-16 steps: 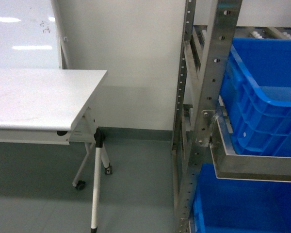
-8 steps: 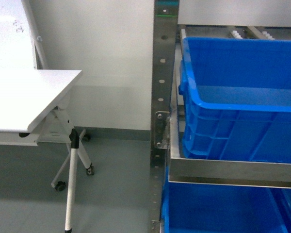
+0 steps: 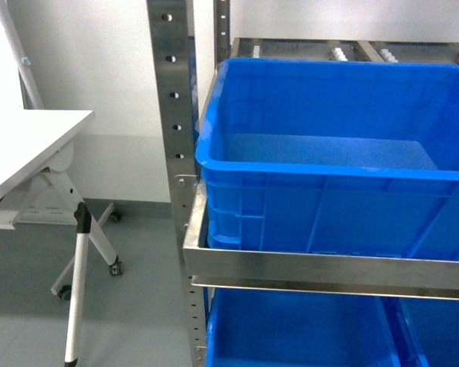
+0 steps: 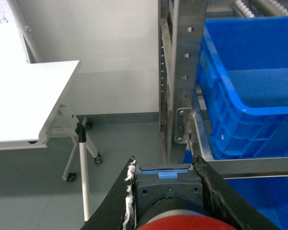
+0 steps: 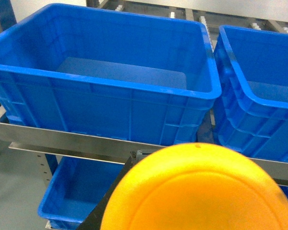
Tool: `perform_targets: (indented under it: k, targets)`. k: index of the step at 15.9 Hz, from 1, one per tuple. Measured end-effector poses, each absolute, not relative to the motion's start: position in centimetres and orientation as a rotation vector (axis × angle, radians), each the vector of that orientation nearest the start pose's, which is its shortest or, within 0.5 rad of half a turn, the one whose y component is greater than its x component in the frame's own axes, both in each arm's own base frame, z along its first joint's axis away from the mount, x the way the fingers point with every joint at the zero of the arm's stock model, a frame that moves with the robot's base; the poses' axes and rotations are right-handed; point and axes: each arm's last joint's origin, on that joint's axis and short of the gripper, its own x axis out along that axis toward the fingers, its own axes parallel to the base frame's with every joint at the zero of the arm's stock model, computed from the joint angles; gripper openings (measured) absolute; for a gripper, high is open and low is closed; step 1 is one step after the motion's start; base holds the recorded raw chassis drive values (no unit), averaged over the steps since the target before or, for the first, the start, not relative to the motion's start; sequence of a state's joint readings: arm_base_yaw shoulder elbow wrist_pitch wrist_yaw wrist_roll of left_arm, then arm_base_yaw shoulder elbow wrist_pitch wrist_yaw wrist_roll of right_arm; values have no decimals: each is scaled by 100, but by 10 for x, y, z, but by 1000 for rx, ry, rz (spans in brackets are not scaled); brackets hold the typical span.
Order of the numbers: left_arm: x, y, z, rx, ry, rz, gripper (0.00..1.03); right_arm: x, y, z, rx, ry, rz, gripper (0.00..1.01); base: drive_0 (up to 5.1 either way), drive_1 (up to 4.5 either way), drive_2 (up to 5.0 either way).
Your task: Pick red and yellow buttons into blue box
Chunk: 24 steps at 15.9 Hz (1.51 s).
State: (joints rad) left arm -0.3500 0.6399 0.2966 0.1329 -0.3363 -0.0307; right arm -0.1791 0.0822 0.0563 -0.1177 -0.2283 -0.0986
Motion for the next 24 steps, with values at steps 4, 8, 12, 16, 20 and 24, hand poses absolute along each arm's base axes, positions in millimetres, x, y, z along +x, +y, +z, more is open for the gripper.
perform_targets:
  k: [4, 8, 12, 16, 20, 24]
  targets:
    - [146, -43, 215, 40, 198, -11, 27, 98, -11, 165, -69, 139, 56, 27, 498, -247, -247]
    - [146, -43, 215, 40, 198, -11, 27, 98, -11, 165, -69, 138, 56, 27, 503, -243, -243]
    - [146, -43, 216, 40, 196, -10, 27, 98, -11, 165, -69, 139, 56, 27, 514, -232, -232]
    - [146, -43, 215, 41, 198, -11, 27, 98, -11, 165, -69, 138, 56, 27, 507, -238, -238]
    - [146, -43, 215, 41, 199, -11, 27, 98, -11, 165, -69, 140, 56, 27, 503, -242, -242]
    - [146, -43, 216, 39, 194, -10, 27, 98, -11, 165, -69, 139, 56, 27, 509, -236, -236]
